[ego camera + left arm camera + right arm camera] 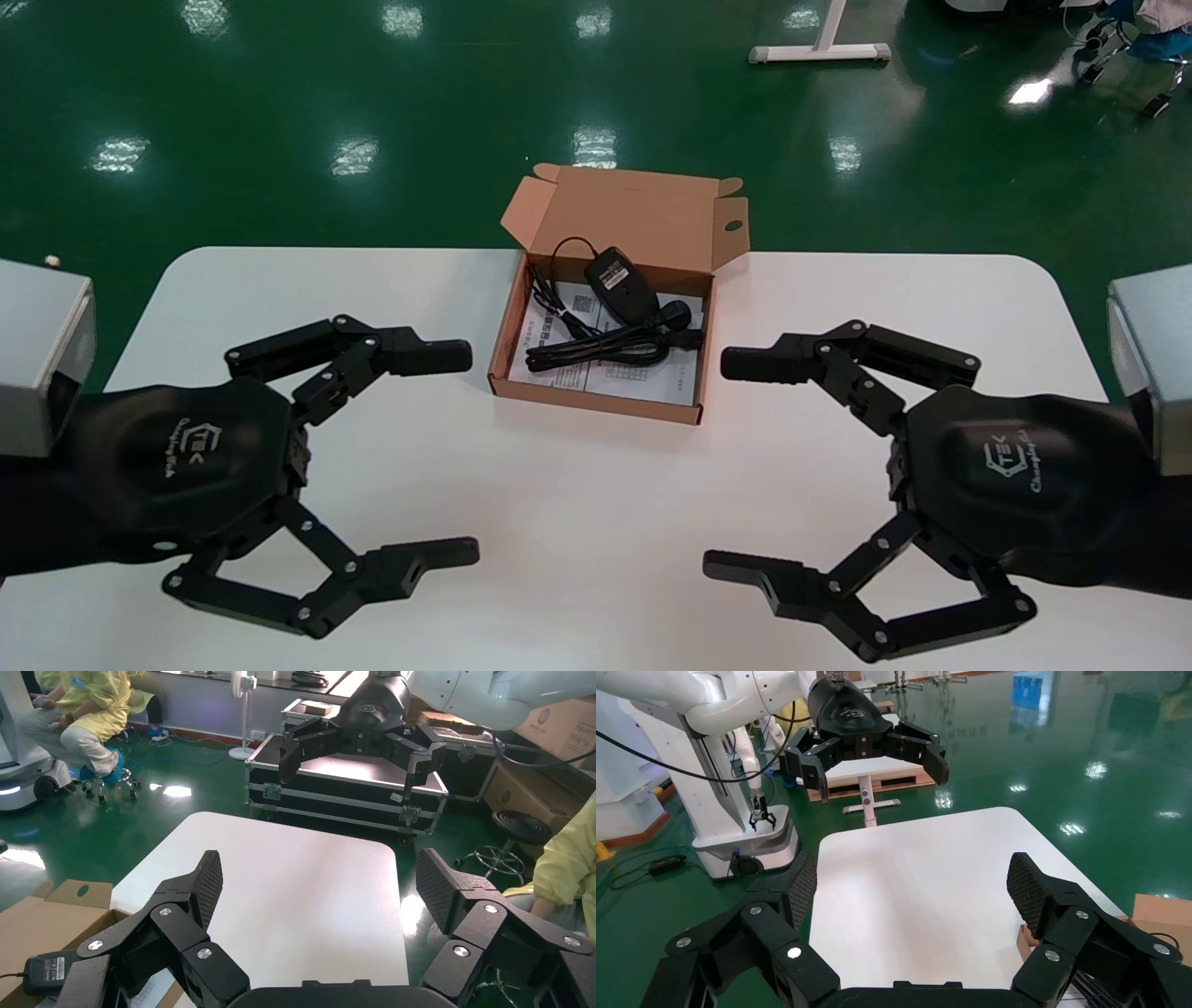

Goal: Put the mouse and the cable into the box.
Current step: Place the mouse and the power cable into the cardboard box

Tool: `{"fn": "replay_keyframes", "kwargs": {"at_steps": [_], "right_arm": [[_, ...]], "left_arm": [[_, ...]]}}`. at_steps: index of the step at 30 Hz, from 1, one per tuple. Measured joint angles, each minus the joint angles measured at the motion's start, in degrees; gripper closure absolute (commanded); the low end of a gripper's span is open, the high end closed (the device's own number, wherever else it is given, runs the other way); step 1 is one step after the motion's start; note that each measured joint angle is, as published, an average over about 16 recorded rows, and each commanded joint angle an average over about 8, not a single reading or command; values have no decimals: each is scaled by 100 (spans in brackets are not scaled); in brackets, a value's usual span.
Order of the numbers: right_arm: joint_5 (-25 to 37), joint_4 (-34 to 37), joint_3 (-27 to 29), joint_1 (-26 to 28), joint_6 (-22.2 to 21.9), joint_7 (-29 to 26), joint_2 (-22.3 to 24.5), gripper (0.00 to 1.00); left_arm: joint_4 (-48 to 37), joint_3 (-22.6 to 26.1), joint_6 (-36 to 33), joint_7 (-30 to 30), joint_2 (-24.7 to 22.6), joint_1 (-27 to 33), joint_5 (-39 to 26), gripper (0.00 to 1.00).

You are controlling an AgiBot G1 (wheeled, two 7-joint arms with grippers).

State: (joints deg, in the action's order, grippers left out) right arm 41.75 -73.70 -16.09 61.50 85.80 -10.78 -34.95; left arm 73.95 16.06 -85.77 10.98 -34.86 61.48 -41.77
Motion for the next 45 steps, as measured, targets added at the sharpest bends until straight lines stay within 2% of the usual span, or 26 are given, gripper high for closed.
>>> {"fn": "replay_keyframes", "kwargs": {"at_steps": [45], "right_arm": [[15, 31, 9, 9, -26, 17, -13, 0]], "left_arm": [[-39, -5, 10, -23, -15, 7, -9, 0]]}}
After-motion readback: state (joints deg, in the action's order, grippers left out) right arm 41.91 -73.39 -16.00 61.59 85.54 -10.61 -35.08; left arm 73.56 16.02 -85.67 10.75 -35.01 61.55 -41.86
